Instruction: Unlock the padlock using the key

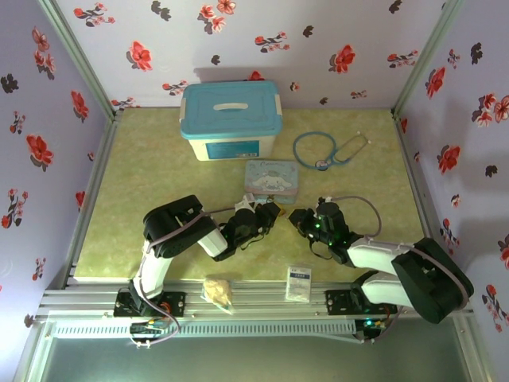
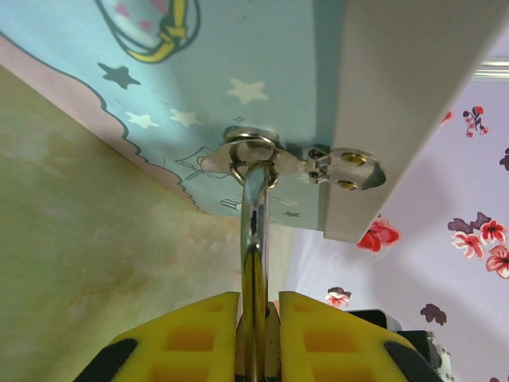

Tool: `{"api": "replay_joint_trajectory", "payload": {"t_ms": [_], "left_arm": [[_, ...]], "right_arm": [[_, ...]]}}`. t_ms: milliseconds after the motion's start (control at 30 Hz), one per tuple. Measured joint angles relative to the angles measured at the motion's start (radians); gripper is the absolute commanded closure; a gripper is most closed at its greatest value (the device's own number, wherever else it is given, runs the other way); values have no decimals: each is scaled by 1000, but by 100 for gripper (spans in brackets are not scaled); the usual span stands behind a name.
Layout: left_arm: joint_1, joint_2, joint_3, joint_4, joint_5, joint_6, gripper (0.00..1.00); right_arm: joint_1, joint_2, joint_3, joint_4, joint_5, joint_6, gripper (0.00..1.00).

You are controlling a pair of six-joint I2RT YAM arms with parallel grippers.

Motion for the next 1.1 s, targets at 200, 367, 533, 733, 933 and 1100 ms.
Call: {"api": "replay_joint_trajectory", "payload": {"t_ms": [200, 367, 533, 733, 933, 1100], "left_arm": [[0, 0, 0, -2, 0, 0, 100], [3, 0, -2, -16, -16, 3, 100], [9, 0, -6, -17, -38, 4, 100], [9, 0, -6, -15, -49, 3, 100], [14, 0, -9, -13, -55, 3, 100], [12, 0, -13, 2, -23, 3, 100]], "right_arm": [[0, 42, 15, 29, -23, -6, 88], [0, 126, 20, 123, -38, 3, 94], [0, 188, 20, 208, -46, 27, 100], [0, 194, 28, 212, -46, 32, 98], [0, 188, 65, 135, -49, -22, 82], [9, 93, 142, -121, -28, -192, 70]]}}
